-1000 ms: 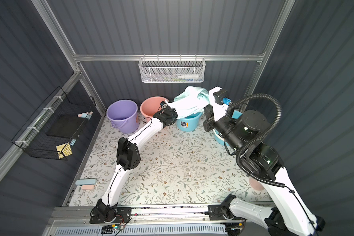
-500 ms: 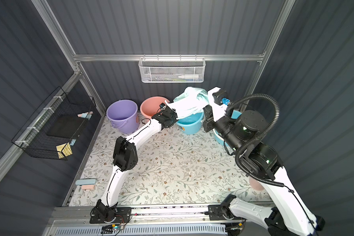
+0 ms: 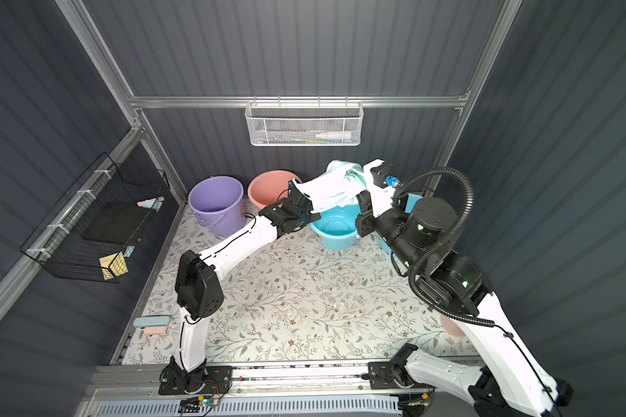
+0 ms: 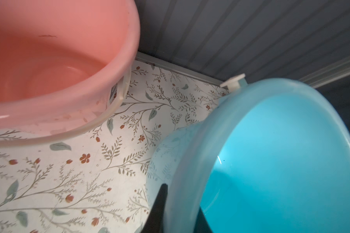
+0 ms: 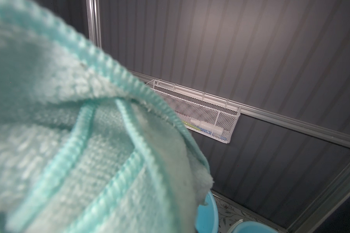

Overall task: Wipe the inside of the bucket with a cloth
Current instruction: Pick up the bucket from the center of the board.

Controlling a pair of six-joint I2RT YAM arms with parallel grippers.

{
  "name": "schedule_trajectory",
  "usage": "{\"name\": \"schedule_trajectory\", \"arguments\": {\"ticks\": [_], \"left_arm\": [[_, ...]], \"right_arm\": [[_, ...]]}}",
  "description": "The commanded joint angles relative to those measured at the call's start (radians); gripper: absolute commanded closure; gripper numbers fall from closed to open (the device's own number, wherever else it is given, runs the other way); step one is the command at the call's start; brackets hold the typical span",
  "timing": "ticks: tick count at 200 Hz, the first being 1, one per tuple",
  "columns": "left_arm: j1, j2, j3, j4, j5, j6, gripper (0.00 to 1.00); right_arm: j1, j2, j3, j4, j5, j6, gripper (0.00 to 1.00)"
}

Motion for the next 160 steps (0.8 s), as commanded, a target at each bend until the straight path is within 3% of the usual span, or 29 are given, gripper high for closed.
{"name": "schedule_trajectory", "arguments": {"ticks": [1,38,88,118,160], "left_arm": [[0.000,-0.135,-0.103,0.056,-0.003,0.075,1.00],[-0.003,-0.284,-0.290,0.087,0.011,0.093,1.00],[-0.005,-0.483,-0.534,0.134,0.036,0.174,1.00],[-0.005,-0.579,-0.630,0.152,0.054,0.176,1.00],[-0.008,-0.660,-0.747,0.189,0.117,0.159,1.00]], "right_arm": [[0.004,-0.019,-0.030,-0.050,0.061,0.102,1.00],[0.004,-0.034,-0.071,-0.141,0.104,0.250,1.00],[0.005,-0.024,-0.107,-0.286,0.028,0.459,1.00],[0.012,0.051,-0.075,-0.446,-0.057,0.530,1.00],[0.053,0.133,-0.069,-0.552,-0.083,0.572,1.00]]}}
